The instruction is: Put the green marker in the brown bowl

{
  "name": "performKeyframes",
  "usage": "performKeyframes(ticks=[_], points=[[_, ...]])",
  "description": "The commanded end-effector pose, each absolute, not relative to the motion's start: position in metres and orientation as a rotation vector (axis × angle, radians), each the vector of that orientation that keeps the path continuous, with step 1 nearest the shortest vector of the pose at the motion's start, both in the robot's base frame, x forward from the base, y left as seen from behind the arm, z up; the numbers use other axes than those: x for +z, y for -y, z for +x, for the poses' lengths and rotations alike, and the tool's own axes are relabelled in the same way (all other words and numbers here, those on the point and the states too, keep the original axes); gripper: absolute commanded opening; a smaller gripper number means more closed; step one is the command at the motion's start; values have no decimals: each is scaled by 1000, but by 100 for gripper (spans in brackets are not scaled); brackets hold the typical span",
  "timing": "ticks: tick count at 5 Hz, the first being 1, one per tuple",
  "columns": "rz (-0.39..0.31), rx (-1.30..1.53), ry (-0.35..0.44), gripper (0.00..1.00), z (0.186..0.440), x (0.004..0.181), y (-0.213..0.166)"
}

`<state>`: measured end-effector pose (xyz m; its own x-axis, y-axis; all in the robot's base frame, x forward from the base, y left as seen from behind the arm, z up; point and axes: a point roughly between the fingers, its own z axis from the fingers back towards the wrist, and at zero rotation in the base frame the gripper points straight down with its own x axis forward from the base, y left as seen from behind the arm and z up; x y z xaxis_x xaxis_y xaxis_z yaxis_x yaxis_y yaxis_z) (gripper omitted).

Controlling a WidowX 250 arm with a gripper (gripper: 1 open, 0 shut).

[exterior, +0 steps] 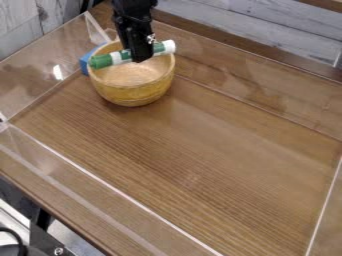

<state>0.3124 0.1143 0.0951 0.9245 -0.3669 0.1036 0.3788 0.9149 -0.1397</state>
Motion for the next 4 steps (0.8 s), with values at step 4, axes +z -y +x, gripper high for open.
performKeyframes(ticks=[4], points=[[-92, -370, 151, 0, 324, 115, -126]])
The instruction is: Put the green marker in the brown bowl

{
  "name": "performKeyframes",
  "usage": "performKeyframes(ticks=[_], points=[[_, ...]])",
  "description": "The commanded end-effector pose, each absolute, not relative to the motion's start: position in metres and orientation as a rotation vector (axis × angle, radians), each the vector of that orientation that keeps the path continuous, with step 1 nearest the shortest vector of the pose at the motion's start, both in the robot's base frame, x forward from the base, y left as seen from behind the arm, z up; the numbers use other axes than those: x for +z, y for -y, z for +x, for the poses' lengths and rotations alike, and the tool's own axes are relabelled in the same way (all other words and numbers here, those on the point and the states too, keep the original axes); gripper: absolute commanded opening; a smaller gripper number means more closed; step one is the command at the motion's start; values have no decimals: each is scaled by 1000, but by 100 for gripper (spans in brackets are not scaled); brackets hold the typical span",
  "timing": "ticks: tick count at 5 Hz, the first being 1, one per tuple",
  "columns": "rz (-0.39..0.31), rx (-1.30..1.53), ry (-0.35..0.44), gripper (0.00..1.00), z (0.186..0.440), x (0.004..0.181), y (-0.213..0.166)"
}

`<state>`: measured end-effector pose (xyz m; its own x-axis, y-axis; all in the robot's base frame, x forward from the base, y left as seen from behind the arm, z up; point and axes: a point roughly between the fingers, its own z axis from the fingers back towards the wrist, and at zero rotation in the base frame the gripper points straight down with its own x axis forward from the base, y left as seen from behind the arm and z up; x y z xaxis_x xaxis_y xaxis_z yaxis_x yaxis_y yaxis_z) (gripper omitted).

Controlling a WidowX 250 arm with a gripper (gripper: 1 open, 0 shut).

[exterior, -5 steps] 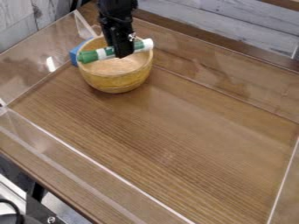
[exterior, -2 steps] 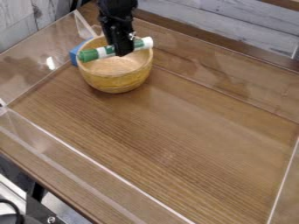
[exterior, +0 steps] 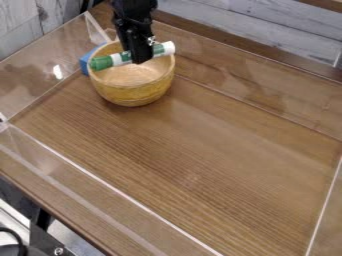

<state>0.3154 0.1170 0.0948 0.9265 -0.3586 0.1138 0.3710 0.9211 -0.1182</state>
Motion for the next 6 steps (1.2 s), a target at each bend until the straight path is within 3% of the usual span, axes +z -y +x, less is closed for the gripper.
performKeyframes(ticks=[1, 6], points=[[-87, -368, 156, 0, 326, 115, -127], [-62, -356, 176, 0, 331, 115, -130]])
